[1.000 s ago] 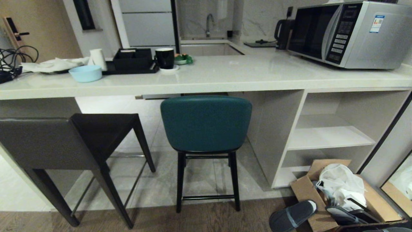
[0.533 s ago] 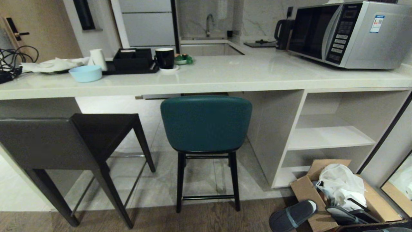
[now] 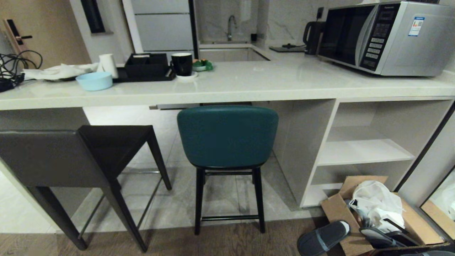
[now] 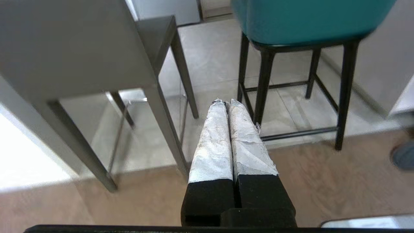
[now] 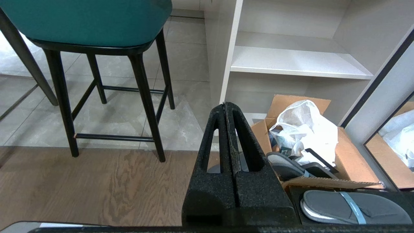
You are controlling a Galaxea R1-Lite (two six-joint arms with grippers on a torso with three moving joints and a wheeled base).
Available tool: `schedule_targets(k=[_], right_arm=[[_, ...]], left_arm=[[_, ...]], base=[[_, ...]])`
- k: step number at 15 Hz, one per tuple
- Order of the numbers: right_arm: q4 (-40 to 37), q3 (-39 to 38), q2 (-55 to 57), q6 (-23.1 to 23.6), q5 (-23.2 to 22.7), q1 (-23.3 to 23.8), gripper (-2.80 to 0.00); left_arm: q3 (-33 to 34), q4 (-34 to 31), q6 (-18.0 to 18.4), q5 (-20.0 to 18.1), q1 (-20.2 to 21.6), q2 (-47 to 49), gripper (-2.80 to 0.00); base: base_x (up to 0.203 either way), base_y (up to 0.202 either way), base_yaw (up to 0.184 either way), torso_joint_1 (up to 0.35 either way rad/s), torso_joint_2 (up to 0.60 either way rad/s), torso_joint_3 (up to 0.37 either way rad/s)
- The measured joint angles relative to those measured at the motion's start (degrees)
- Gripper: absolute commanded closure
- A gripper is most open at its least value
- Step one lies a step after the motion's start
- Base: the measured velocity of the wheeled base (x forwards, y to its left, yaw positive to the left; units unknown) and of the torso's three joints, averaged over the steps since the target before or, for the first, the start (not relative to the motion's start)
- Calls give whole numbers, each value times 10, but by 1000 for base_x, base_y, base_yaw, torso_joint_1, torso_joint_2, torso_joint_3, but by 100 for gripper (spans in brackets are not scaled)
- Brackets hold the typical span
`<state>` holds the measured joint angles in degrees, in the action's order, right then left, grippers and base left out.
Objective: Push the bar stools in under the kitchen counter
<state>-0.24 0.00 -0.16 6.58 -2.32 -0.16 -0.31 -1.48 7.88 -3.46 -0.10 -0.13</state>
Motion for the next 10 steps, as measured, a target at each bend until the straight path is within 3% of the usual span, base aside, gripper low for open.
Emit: schedule_targets(k=[10], right_arm=[[0,0,0,0,0,0,0]], left_arm=[[2,17,-26,6,1,0,0]], base=[[0,0,0,0,0,0]])
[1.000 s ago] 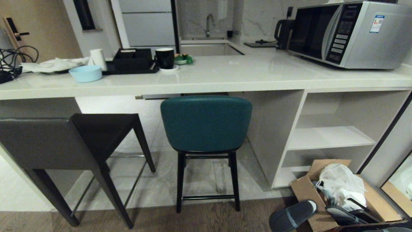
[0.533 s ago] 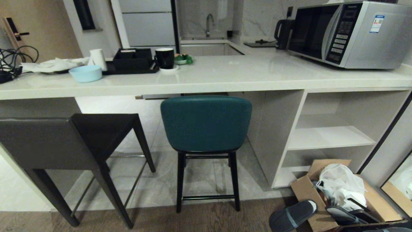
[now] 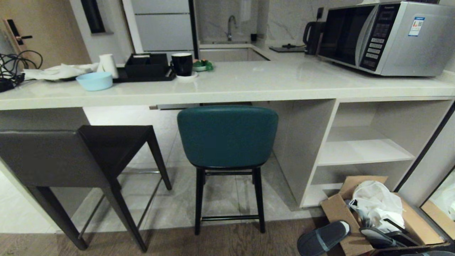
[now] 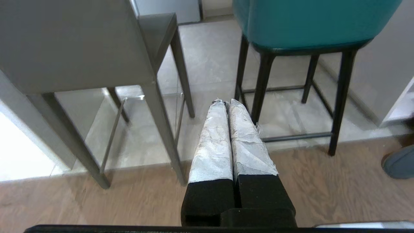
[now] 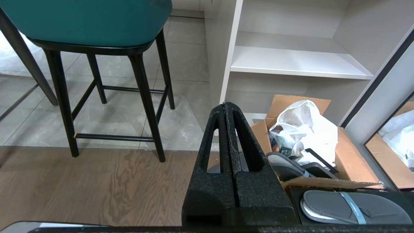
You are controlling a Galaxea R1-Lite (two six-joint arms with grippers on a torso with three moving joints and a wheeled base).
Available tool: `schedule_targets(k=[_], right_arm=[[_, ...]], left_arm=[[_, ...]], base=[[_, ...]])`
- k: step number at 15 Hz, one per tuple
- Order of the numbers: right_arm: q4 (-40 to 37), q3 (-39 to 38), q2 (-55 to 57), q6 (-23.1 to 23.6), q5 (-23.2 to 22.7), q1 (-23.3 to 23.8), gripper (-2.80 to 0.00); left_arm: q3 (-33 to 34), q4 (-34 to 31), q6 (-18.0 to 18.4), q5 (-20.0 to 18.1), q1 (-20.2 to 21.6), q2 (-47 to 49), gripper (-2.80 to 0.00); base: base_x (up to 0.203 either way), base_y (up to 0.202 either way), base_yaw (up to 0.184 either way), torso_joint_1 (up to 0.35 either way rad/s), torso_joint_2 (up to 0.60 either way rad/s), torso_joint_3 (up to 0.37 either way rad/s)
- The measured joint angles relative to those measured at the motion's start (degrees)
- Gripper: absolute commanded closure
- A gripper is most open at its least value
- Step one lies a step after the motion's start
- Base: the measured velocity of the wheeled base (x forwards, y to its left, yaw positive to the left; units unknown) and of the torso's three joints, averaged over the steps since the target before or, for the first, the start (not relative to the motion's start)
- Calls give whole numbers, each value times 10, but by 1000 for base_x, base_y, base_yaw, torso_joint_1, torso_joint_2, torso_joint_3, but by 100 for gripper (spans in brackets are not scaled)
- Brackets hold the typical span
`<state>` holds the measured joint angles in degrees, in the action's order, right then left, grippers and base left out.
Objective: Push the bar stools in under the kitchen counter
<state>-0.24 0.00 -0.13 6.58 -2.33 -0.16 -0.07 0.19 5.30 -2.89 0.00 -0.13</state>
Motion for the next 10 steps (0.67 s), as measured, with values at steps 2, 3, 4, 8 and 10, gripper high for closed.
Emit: schedule_targets(k=[2,3,4,8,10], right_arm=[[0,0,0,0,0,0,0],[0,0,0,0,0,0,0],[0,0,0,0,0,0,0],[0,0,0,0,0,0,0],[-1,0,0,-3,3,0,0]], left_arm=[[0,15,-2,3,0,0,0],[1,17,-2,4,0,0,0],[1,18,-2,5,0,0,0],[1,20,-3,8,0,0,0],[1,20,-4,10,0,0,0]], base=[[0,0,0,0,0,0],[0,0,0,0,0,0],[0,0,0,0,0,0],[0,0,0,0,0,0],[0,0,0,0,0,0]])
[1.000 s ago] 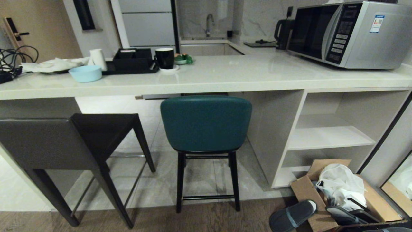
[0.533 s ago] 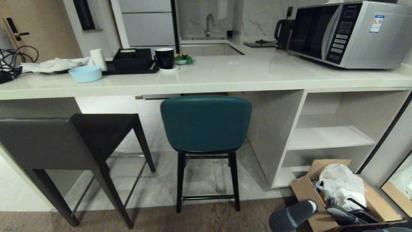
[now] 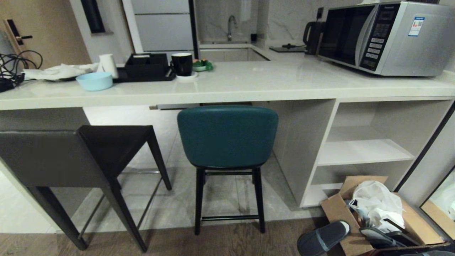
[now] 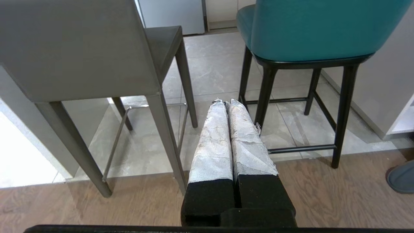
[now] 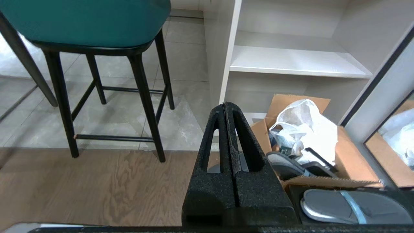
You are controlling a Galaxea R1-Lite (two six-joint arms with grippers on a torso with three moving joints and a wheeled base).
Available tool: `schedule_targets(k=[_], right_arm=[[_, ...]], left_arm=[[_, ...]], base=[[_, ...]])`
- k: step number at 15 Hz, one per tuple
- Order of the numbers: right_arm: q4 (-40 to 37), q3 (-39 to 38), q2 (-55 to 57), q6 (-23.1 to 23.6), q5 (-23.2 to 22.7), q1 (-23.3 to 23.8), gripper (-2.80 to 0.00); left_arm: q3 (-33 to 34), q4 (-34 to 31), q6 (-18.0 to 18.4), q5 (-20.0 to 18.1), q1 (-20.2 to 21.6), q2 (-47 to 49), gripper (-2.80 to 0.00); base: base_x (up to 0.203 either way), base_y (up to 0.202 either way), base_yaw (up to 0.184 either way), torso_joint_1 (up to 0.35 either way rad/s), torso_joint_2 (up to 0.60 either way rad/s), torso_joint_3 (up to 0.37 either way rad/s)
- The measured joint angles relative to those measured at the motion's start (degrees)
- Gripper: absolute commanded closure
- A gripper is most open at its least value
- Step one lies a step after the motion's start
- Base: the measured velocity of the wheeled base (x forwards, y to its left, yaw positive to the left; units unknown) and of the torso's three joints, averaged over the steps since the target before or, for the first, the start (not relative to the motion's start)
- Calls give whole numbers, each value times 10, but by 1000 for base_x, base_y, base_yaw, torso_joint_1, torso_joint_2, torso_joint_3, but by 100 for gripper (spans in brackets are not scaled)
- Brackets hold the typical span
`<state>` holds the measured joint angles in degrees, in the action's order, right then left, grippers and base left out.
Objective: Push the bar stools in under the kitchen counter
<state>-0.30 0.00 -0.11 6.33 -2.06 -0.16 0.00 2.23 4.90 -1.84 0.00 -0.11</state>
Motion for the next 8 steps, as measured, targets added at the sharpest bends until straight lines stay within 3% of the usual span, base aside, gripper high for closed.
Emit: schedule_targets(k=[3,5,8], right_arm=[[2,0,0,-43,19,0,0],[2,0,0,-43,20,0,0],[2,0,0,-45,20,0,0]], left_arm=[[0,0,-21,9,0,0,0],[0,0,-38,17,0,0,0],[0,0,-15,13,0,0,0]], base=[[0,0,0,0,0,0],[0,0,0,0,0,0],[0,0,0,0,0,0]])
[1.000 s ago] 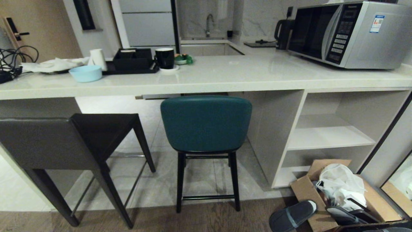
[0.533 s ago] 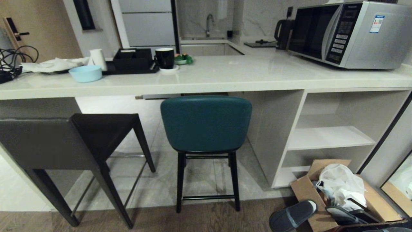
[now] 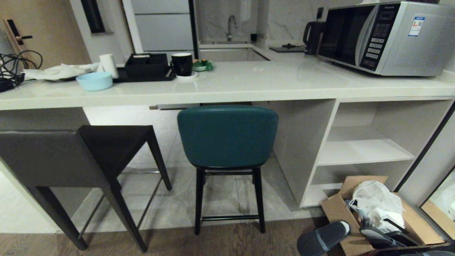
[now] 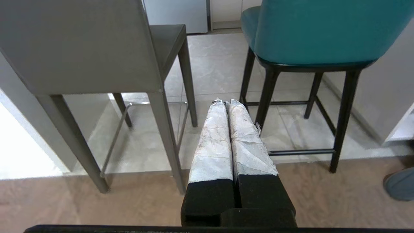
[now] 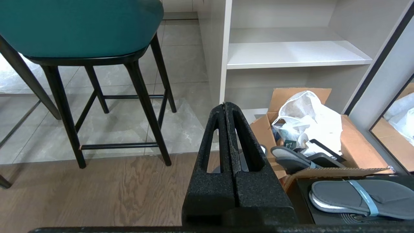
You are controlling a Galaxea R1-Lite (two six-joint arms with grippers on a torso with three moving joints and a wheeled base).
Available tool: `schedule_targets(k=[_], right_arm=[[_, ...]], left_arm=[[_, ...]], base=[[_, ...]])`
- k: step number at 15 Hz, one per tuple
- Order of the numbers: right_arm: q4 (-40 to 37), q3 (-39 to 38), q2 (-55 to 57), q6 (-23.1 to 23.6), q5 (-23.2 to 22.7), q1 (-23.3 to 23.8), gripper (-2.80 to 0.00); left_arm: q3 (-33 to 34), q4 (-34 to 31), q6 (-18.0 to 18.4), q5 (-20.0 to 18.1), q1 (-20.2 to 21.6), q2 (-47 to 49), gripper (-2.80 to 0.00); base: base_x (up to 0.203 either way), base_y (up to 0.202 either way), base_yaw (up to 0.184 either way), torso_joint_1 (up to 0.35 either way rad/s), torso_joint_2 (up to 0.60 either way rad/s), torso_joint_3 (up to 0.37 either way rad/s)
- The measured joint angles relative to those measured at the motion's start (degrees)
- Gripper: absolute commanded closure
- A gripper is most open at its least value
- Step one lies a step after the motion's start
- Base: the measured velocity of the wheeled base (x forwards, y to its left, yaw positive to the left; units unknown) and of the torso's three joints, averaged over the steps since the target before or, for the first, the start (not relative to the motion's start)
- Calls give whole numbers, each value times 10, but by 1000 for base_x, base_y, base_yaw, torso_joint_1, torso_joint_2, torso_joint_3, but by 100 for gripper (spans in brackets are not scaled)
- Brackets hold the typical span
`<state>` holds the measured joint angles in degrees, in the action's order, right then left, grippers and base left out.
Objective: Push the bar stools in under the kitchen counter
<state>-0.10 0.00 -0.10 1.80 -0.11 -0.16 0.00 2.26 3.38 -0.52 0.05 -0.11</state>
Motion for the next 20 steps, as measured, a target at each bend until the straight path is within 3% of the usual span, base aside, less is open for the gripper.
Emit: schedule_targets(k=[20], right_arm=[[1,0,0,-1,0,0,0]], left_arm=[[0,0,-7,1,0,0,0]], base=[[0,0,0,0,0,0]])
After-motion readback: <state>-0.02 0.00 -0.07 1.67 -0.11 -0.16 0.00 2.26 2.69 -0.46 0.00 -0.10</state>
